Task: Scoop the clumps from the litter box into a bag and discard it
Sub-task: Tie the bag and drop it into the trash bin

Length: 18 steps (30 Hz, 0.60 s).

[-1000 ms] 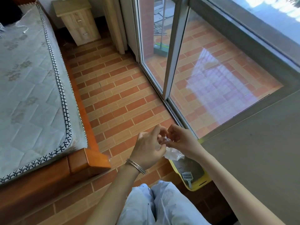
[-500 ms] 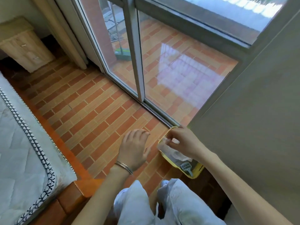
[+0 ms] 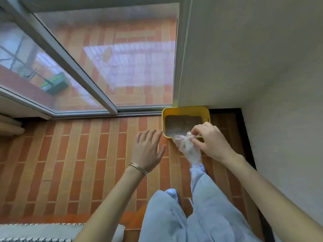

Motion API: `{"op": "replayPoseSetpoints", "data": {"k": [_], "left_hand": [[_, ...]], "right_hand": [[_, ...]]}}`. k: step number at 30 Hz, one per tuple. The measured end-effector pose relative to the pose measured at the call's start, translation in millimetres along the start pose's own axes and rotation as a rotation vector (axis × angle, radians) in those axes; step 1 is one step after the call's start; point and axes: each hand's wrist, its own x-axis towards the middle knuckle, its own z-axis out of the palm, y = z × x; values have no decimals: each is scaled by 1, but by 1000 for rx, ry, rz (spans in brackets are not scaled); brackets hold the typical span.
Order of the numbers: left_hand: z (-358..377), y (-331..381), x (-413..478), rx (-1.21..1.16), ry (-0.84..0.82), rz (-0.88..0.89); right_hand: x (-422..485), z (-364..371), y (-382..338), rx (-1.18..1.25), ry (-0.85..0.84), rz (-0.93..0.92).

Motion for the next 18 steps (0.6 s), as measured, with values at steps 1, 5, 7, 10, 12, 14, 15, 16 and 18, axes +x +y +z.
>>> {"op": "replayPoseSetpoints", "data": {"k": [1,5,7,10,12,14,15,16,18], "left_hand": [[0,1,-4,-5,10,48],[-2,12,-11,-17,29,212],[-4,24,-10,-13,39,281],[-10,50,-12,-28,53,390],[-12,69,-17,-30,64,465],[-13,88,-26,-24,59,526],[-12,96,-32,-20,52,547],[-10,104,-38,-13,44,564],[-5,119,-55,7,29,600]], "right_hand": [[-15,0,-2,19,12,47],[-70,-6,-8,35,93,206],[-94,-10,-7,37,135,265],[-131,-19,-7,16,189,335],[-158,-24,-9,29,234,382],[-186,-27,-12,50,271,430],[-201,-28,-14,57,285,459],[-216,-27,-16,61,296,490],[-246,-25,-20,66,318,547]]}}
